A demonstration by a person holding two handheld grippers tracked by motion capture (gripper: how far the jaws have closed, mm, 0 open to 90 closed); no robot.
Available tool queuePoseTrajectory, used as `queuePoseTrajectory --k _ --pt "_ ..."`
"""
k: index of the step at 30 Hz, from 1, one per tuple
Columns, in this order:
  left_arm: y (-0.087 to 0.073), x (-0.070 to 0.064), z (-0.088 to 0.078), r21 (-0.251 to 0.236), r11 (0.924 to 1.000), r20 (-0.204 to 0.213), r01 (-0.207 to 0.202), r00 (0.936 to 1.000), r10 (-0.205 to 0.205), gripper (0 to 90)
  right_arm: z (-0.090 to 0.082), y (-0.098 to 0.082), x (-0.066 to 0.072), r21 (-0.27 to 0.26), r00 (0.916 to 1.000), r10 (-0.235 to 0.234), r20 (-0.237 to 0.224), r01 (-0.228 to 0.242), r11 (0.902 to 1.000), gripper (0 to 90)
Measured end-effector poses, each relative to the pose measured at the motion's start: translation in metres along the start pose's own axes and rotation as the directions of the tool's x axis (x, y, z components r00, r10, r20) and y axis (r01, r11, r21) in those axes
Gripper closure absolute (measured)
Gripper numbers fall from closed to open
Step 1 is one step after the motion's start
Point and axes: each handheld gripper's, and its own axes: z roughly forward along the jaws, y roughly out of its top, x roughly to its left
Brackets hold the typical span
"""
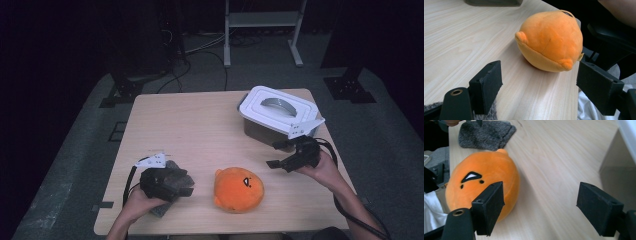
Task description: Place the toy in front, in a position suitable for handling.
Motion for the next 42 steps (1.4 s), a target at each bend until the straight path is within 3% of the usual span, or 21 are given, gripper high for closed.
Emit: queuePoseTrajectory --k 12,23,42 --pt "0.0 0.0 0.0 0.001 1.0 -0.013 -0.007 0.9999 0.007 16.8 -0.019 0.014 -0.026 -0.001 0.9992 0.004 0.039 -0.004 1.0 21.8" --pt "0.001 0.001 0.0 -0.003 0.9999 -0.015 -0.016 0.9998 0.016 14.8 -0.04 0.031 -0.052 -0.041 0.996 0.028 0.085 -0.025 0.9989 21.9" --pt "0.002 0.003 0.003 -0.003 0.9998 0.006 -0.021 0.9998 0.021 14.5 -0.038 0.042 -0.077 -0.065 0.9887 0.063 0.136 -0.055 0.9964 20.9"
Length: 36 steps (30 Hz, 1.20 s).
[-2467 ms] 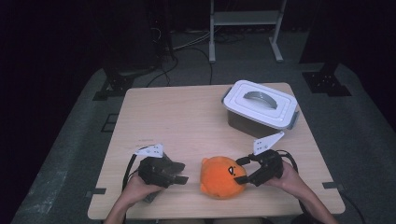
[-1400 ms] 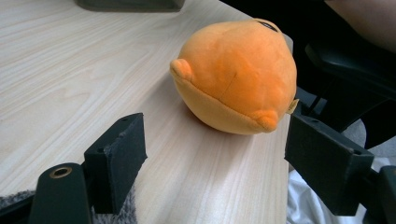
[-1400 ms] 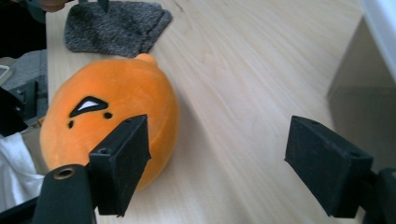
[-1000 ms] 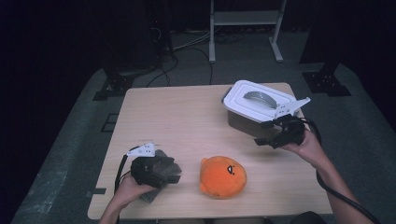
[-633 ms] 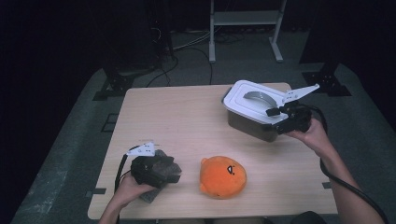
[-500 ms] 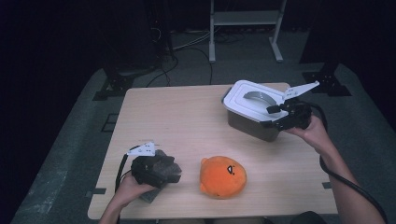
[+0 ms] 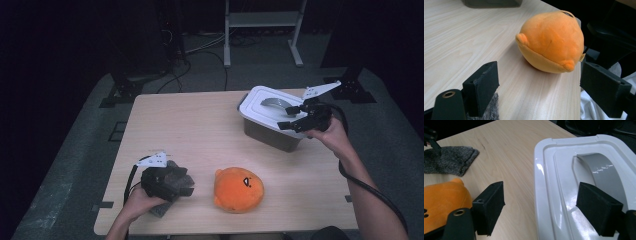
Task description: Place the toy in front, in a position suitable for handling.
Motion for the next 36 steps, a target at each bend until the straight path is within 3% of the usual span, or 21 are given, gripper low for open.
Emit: queuePoseTrajectory --k 20,25,36 --pt "-0.002 0.004 0.003 -0.001 1.0 0.019 0.006 0.9998 -0.006 14.5 0.008 0.017 -0.024 -0.014 0.9978 -0.003 0.065 0.004 0.9999 22.1" --pt "-0.001 0.004 0.006 0.013 0.9999 0.021 -0.002 0.9998 0.002 14.5 0.009 0.024 -0.033 0.003 0.9962 -0.002 0.087 0.002 1.0 22.1" --pt "-0.001 0.004 0.008 0.017 0.9999 0.03 0.0 0.9996 -0.001 14.5 0.01 0.025 -0.041 0.0 0.9951 0.015 0.098 -0.016 0.9999 22.1"
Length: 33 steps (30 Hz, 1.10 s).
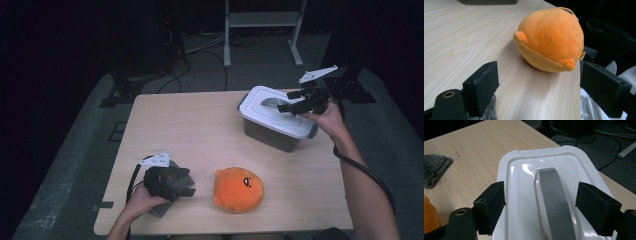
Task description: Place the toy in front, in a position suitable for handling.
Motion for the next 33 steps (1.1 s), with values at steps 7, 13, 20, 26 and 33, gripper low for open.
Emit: queuePoseTrajectory --k 7,13,20,26,33 --pt "0.0 0.0 0.001 0.004 1.0 0.003 -0.001 1.0 0.001 14.4 0.003 -0.002 -0.001 0.004 1.0 0.002 -0.001 -0.002 1.0 22.0" --pt "-0.001 0.0 0.003 0.006 1.0 0.01 0.003 0.9999 -0.003 14.5 0.007 -0.003 -0.002 0.015 1.0 -0.002 0.001 0.002 0.9999 22.0" --pt "0.0 -0.001 0.002 0.004 1.0 0.012 0.0 0.9999 0.0 14.4 0.008 -0.003 -0.003 0.007 1.0 0.006 -0.002 -0.006 1.0 21.8" --pt "0.0 -0.001 0.002 0.004 1.0 0.011 -0.002 0.9999 0.002 14.0 0.009 -0.004 -0.003 0.011 1.0 0.01 -0.001 -0.01 0.9999 21.6" --pt "0.001 0.001 0.002 0.002 1.0 0.015 -0.002 0.9999 0.002 13.9 0.013 -0.006 -0.007 0.013 0.9999 0.009 0.008 -0.009 0.9999 21.6"
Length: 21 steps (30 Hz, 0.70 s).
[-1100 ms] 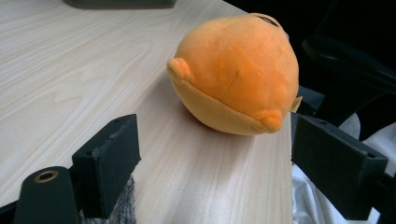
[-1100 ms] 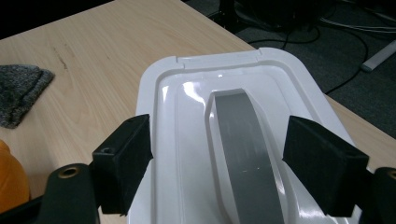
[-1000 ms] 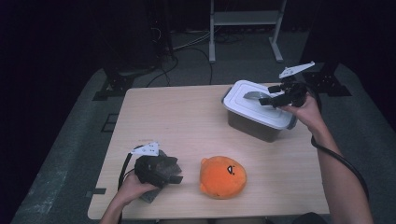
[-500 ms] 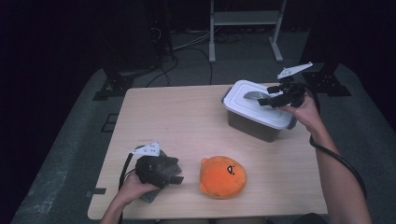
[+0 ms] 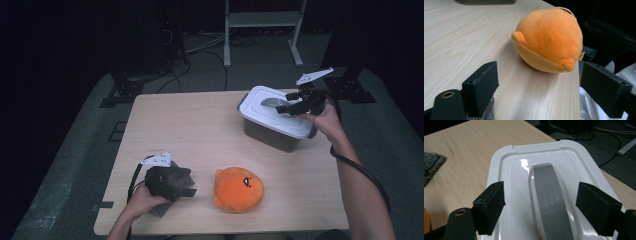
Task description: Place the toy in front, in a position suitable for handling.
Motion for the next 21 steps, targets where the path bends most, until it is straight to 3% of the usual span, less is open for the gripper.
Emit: queuePoseTrajectory --k 19,21 --pt "-0.001 0.0 -0.001 -0.002 1.0 0.005 0.002 1.0 -0.002 13.8 0.018 0.001 -0.004 0.016 0.9999 -0.001 -0.011 0.002 0.9999 28.6" --pt "-0.001 0.0 -0.001 -0.002 1.0 0.006 0.003 1.0 -0.003 13.8 0.019 0.0 -0.004 0.018 0.9999 0.0 -0.017 0.0 0.9998 32.6"
